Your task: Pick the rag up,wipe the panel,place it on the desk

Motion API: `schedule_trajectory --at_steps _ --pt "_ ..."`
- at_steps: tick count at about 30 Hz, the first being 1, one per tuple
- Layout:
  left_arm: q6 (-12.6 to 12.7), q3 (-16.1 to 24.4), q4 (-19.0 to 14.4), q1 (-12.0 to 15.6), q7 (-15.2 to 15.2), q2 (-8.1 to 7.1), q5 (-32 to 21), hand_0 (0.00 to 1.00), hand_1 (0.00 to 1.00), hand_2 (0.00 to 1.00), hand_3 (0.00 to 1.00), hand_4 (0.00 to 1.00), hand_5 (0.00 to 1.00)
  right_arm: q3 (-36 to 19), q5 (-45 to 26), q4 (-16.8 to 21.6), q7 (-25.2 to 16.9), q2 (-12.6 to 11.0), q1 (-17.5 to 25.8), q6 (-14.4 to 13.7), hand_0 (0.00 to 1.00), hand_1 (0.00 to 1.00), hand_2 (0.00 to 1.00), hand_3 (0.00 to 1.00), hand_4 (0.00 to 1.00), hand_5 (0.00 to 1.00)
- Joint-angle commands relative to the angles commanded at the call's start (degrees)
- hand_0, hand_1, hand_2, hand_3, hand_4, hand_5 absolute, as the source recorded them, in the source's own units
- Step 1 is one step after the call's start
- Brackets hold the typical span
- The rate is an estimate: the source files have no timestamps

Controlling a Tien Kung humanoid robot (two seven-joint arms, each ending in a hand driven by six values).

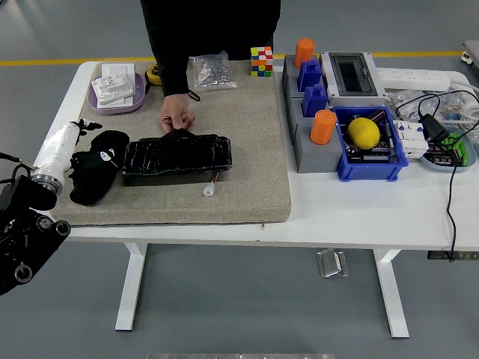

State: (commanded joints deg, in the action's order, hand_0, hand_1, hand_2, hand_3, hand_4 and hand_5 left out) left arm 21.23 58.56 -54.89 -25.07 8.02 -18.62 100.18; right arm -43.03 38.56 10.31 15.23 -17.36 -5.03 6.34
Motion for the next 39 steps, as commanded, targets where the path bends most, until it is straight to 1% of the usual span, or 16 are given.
schedule_trajectory --at_steps 7,14,29,30,35,36,39 --pt "0.99 -1.25 2.90 -1.00 -0.78 0.38 -0.32 0.698 0.793 0.807 0.761 0.818 0.368 0.40 -0.51 0.00 -0.02 -0.12 -0.05 0.05 0.750 0.697 0.713 0.593 0.912 0.574" --pt "1.23 -2.57 5.63 -1.85 -1.11 0.75 -0.67 0.698 0.789 0.806 0.759 0.819 0.368 1.10 -1.22 0.00 -0.12 -0.20 -0.10 0.14 0.751 0.697 0.713 0.593 0.912 0.574" --pt "1.90 -4.48 8.26 -3.26 -1.18 1.65 -1.28 0.689 0.783 0.803 0.752 0.820 0.367 2.24 -2.27 0.00 -0.35 -0.42 -0.50 0.14 0.751 0.697 0.714 0.592 0.912 0.574" --pt "1.95 -4.58 8.54 -3.34 -1.10 1.72 -1.21 0.615 0.743 0.803 0.743 0.818 0.365 2.40 -2.43 0.00 -0.41 -0.43 -0.51 0.12 0.750 0.697 0.714 0.593 0.911 0.573" --pt "2.28 -4.83 8.93 -3.43 -0.78 1.87 -1.10 0.615 0.743 0.803 0.743 0.818 0.365 2.94 -2.88 0.00 -0.51 -0.51 -0.57 0.15 0.750 0.697 0.714 0.593 0.911 0.573" --pt "2.50 -4.73 8.96 -3.43 -0.75 1.99 -0.94 0.565 0.722 0.804 0.732 0.814 0.355 2.77 -2.71 0.00 -0.45 -0.54 -0.59 0.15 0.750 0.696 0.714 0.592 0.911 0.572" --pt "2.91 -4.76 9.08 -3.47 -0.81 2.15 -0.98 0.565 0.722 0.804 0.732 0.814 0.355 2.77 -2.74 0.00 -0.46 -0.59 -0.63 0.13 0.750 0.696 0.714 0.592 0.911 0.572"
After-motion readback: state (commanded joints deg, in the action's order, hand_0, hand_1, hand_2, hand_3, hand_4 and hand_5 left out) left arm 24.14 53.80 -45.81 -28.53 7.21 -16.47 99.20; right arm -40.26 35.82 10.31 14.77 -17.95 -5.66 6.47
